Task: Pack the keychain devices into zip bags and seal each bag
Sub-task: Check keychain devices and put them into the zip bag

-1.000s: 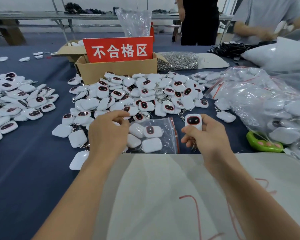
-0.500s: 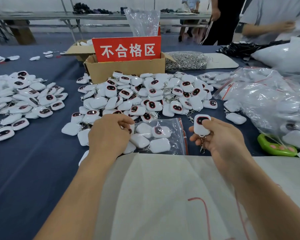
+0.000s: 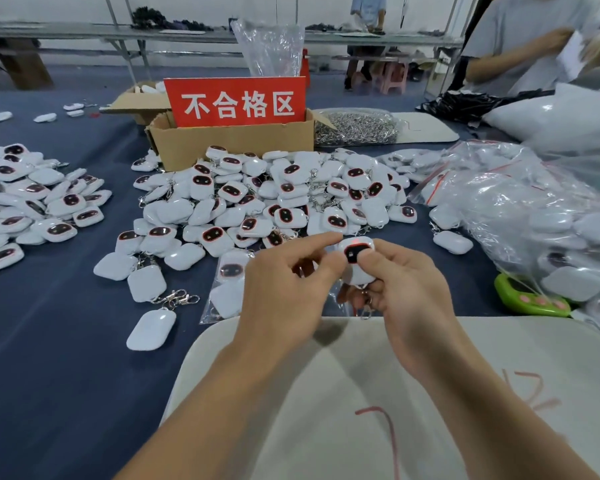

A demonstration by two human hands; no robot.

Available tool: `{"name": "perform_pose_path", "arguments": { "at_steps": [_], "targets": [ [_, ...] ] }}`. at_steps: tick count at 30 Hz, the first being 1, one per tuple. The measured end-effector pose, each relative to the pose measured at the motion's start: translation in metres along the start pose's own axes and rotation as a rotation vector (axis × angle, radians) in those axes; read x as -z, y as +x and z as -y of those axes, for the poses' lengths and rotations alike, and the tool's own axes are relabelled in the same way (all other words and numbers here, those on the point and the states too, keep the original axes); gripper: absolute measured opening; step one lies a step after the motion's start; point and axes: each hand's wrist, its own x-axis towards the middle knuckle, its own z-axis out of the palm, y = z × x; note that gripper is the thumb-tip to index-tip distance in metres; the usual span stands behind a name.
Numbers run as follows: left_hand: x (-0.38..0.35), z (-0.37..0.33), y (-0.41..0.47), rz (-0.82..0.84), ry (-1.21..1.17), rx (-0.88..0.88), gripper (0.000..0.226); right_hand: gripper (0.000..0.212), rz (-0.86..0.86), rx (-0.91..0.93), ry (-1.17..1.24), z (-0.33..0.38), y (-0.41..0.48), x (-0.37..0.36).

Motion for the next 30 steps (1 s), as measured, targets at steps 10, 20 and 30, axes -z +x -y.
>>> {"name": "perform_pose_path", "arguments": {
  "at_steps": [10,20,30],
  "targets": [
    [-0.001,-0.001,0.007,0.009,-0.211,0.115,0.018,0.031,0.101,-0.009,-0.022,-0.002,0.000,-0.004],
    [0.000,0.004,0.010,-0.006,-0.266,0.083,0.021,0.025,0.121,0.044,-0.106,-0.005,0.005,-0.001],
    [0.005,0.008,0.008,-0.089,0.032,-0.025,0.019,0.029,-0.122,0.243,-0.411,-0.005,0.006,0.004]
  ]
}}
